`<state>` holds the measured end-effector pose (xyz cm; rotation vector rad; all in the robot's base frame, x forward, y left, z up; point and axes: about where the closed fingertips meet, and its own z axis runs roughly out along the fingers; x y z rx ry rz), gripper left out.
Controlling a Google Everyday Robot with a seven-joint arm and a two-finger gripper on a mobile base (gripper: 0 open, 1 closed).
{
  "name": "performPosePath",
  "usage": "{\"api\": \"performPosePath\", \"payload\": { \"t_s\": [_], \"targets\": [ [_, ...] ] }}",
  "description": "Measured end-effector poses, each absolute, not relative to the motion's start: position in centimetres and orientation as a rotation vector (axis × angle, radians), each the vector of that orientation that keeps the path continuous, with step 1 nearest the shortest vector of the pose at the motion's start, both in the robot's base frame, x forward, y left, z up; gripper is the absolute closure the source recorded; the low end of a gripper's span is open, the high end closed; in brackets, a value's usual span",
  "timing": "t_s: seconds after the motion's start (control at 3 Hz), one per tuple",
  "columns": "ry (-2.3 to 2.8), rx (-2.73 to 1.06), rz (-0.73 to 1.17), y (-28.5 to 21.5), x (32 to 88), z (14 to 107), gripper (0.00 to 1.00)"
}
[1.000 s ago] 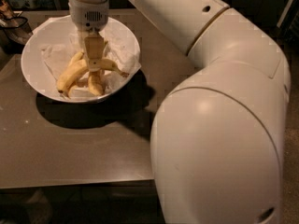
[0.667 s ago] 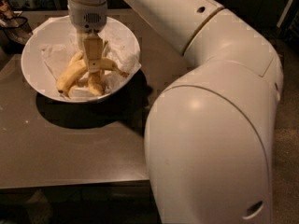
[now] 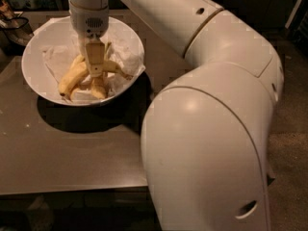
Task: Pick banana from white bowl
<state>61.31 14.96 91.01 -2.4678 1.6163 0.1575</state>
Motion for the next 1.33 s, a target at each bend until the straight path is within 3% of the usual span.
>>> {"api": "performPosePath", "payload": {
  "t_s": [1.33],
  "targets": [
    [1.593,-2.522,0.170,15.30,61.64,89.30,0.48]
  ]
}}
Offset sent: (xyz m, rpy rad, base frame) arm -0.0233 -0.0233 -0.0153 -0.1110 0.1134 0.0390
